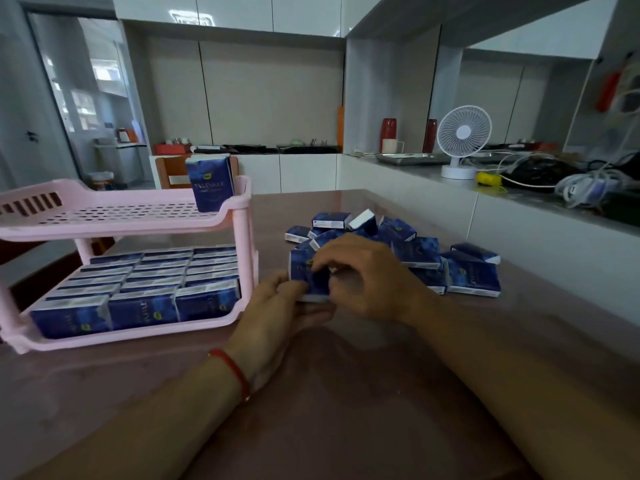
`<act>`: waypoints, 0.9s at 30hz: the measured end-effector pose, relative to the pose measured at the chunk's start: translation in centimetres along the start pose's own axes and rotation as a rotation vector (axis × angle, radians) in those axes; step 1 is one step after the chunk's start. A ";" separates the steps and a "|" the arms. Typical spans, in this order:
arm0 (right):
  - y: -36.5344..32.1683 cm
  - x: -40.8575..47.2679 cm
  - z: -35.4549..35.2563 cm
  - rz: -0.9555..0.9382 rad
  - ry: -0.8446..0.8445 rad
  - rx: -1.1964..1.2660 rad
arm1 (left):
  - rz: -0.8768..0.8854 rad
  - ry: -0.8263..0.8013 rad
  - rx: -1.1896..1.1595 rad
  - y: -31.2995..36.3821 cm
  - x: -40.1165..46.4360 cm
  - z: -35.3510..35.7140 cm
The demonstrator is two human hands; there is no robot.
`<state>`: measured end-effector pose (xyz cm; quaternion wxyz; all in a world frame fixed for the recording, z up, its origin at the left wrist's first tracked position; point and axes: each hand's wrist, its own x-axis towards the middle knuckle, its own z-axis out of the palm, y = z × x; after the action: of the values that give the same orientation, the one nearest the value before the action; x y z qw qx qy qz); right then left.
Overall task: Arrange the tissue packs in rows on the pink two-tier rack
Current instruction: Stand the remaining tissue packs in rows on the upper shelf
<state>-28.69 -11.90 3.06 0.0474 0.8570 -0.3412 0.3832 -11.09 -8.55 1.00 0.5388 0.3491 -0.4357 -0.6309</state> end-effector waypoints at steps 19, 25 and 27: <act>3.7 -1.0 -7.5 0.593 -0.178 0.399 | 0.063 0.038 0.153 -0.7 0.2 -0.1; -0.2 0.4 -3.7 0.559 -0.204 0.403 | 0.084 -0.014 0.205 -0.5 -0.1 0.1; -0.6 0.5 -2.8 0.518 -0.119 0.300 | 0.078 -0.043 0.207 -0.4 -0.1 -0.2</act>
<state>-29.85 -10.76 5.48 -0.1989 0.7600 -0.4901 0.3777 -11.07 -8.43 0.58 0.5147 0.3719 -0.5231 -0.5684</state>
